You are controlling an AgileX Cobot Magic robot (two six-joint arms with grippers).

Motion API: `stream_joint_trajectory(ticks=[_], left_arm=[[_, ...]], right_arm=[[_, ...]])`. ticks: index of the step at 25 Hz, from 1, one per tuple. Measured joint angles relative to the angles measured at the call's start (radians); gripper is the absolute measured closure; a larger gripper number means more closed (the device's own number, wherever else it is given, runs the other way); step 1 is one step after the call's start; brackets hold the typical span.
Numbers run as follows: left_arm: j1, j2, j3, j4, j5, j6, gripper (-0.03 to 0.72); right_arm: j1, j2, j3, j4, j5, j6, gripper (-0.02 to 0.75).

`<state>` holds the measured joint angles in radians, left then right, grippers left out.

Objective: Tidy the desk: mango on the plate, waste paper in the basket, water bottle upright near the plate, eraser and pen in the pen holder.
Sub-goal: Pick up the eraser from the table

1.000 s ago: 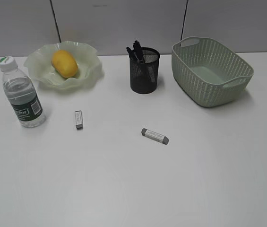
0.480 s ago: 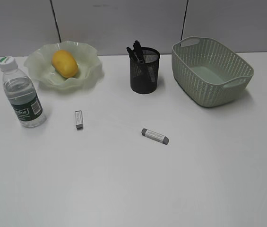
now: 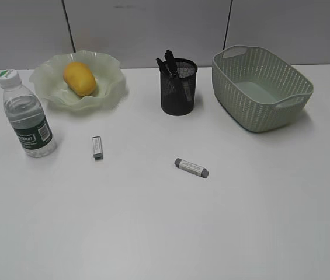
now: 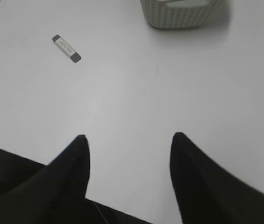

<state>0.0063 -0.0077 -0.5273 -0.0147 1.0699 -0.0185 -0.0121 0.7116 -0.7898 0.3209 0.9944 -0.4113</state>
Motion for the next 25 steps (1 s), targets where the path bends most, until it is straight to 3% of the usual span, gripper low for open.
stream_joint_trajectory(ticks=[6, 11, 20, 25], left_arm=[[0.0, 0.0, 0.0, 0.0, 0.0, 0.0, 0.263], [0.0, 0.0, 0.0, 0.0, 0.0, 0.0, 0.263], [0.0, 0.0, 0.0, 0.0, -0.001, 0.0, 0.281], [0.0, 0.0, 0.0, 0.0, -0.001, 0.0, 0.281]], right_arm=[[0.261, 0.335, -0.216, -0.192, 0.033, 0.02, 0.331], [0.414, 0.618, -0.402, -0.212, 0.048, 0.048, 0.333], [0.592, 1.06, -0.635, -0.288, 0.083, 0.037, 0.342], [0.638, 1.237, -0.725, -0.309, 0.082, 0.008, 0.342]])
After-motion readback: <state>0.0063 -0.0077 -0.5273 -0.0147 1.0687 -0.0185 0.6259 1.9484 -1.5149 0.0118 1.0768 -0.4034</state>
